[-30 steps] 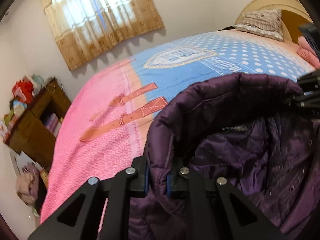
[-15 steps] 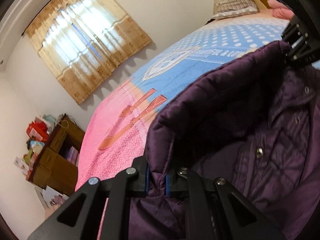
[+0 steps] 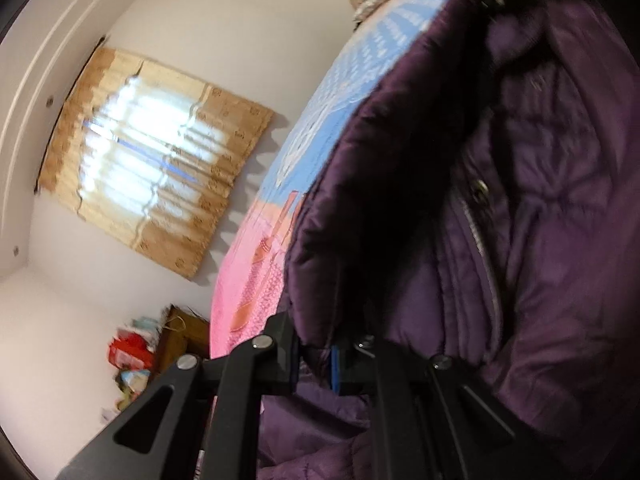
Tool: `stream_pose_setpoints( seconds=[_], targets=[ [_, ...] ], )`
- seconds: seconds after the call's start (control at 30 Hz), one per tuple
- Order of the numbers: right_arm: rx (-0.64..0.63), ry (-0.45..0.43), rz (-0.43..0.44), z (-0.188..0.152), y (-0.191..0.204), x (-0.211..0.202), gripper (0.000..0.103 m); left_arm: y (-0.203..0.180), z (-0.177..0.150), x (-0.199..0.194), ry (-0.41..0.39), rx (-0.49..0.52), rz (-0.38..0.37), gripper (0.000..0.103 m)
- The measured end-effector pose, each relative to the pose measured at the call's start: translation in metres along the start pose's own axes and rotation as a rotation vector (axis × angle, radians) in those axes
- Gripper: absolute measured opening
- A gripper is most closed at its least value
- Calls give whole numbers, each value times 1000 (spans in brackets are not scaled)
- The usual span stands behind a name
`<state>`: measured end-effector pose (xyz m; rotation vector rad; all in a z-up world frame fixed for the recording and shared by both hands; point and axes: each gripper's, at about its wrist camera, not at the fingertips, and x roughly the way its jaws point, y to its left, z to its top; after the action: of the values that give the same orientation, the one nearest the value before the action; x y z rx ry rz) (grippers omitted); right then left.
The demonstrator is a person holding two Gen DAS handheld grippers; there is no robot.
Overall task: Fold large clothes
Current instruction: 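Carry the lifted jacket half over the other half with both tools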
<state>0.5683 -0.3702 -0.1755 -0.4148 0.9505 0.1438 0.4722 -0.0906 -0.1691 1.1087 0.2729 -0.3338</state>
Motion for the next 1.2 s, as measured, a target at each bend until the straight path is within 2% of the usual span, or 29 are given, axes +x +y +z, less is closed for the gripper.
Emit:
stream_pose_setpoints(
  seconds=[0.2, 0.33, 0.43, 0.63, 0.7, 0.77, 0.83, 0.93, 1.0, 1.1, 1.2],
  targets=[
    [-94, 2, -61, -5, 16, 2, 11, -7, -2, 4, -2, 15, 30, 14],
    [-267, -6, -165, -12, 40, 2, 11, -10, 0, 1, -1, 24, 42, 15],
    [-270, -3, -175, -15, 42, 3, 11, -13, -1, -6, -1, 31, 49, 19],
    [-329, -10, -224, -19, 52, 4, 11, -4, -7, -21, -28, 53, 78, 38],
    [-352, -9, -241, -21, 56, 4, 11, 4, -10, -28, -39, 58, 94, 51],
    [-360, -9, -244, -23, 58, 4, 11, 10, -11, -34, -46, 61, 114, 58],
    [-363, -10, -247, -23, 57, 4, 11, 17, -11, -41, -51, 38, 117, 61],
    [-360, -16, -246, -25, 57, 3, 11, 36, -3, -47, -44, -60, 109, 67],
    [-352, -21, -243, -26, 57, 3, 11, 60, 7, -45, -31, -220, 91, 86],
    [-345, -25, -241, -26, 56, 2, 11, 79, 29, -29, 14, -425, 21, 87],
    [-347, -28, -245, -27, 55, 0, 11, 73, 48, -3, 76, -570, -83, 87]
  ],
)
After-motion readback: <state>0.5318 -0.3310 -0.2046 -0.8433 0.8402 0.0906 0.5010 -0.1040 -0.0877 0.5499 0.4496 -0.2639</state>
